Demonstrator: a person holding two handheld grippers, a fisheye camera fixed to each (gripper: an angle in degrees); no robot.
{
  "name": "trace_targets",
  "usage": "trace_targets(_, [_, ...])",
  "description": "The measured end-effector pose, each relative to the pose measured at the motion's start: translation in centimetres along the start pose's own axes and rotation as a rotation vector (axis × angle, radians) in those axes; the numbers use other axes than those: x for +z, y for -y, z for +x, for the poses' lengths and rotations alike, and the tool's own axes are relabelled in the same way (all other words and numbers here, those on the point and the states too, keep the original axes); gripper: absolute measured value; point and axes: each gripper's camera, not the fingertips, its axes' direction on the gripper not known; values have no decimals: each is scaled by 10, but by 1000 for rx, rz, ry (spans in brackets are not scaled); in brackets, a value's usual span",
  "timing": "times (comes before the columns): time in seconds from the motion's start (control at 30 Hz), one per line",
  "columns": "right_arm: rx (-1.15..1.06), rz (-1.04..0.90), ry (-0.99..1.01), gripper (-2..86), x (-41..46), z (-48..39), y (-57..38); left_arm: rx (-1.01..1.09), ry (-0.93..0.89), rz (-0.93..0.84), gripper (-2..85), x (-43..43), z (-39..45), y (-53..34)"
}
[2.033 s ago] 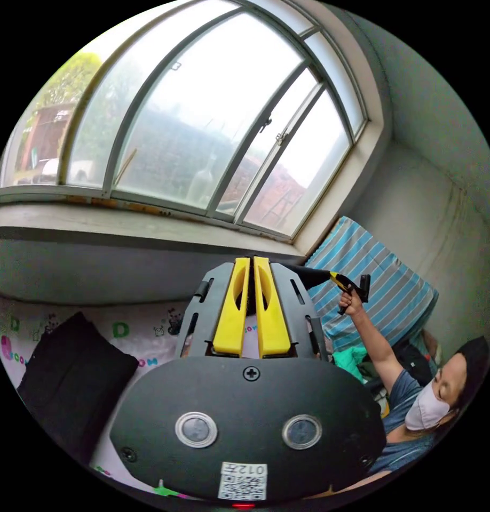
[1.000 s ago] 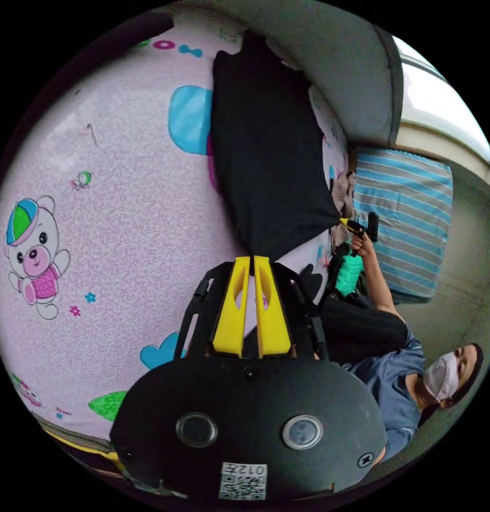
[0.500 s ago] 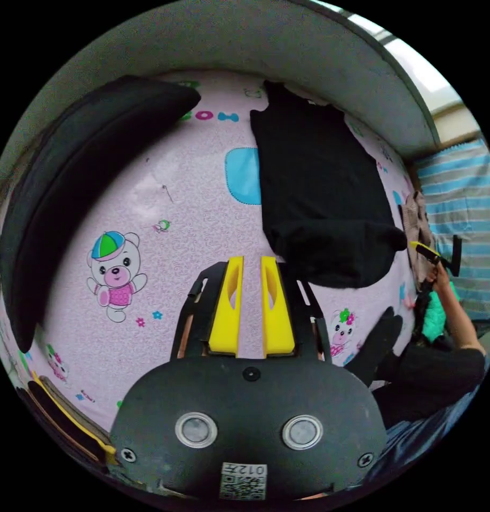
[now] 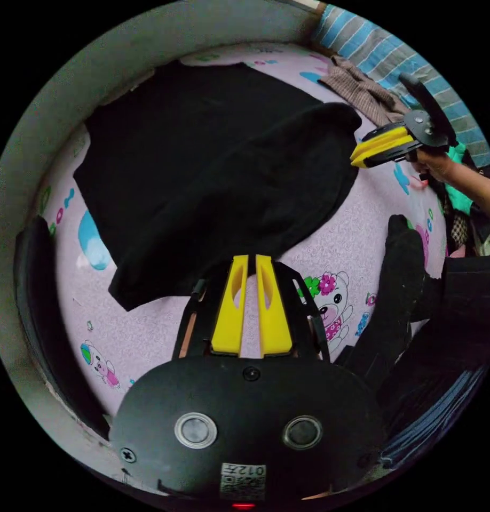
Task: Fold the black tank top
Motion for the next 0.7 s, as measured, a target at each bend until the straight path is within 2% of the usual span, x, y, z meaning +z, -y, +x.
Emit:
trace_targets(0.1, [36, -43, 48, 0, -2, -2, 12, -28, -32, -62, 6, -3, -4, 4])
trace_targets(0.17, [55, -109, 116, -4, -1, -3, 17, -3, -118, -173, 6, -1, -4, 3])
trace_targets(0.23, [47, -310, 255, -6, 8, -7, 23, 51, -189, -269, 7, 3, 2, -1])
trace_targets(0.3, [18, -414, 348, -7, 13, -12, 25, 109, -268, -337, 7, 4, 7, -9])
trace_targets(0.43, [56, -329, 304, -8, -8, -15, 29, 86, -351, -285, 7, -19, -10, -25])
trace_targets(0.57, [84, -130, 194, -8, -30, -22, 36, 4, -300, -84, 8, -50, -33, -30])
trace_targets(0.7, [-2, -59, 21, -4, -30, -49, 45, -28, -186, -84, 8, -40, -34, -26])
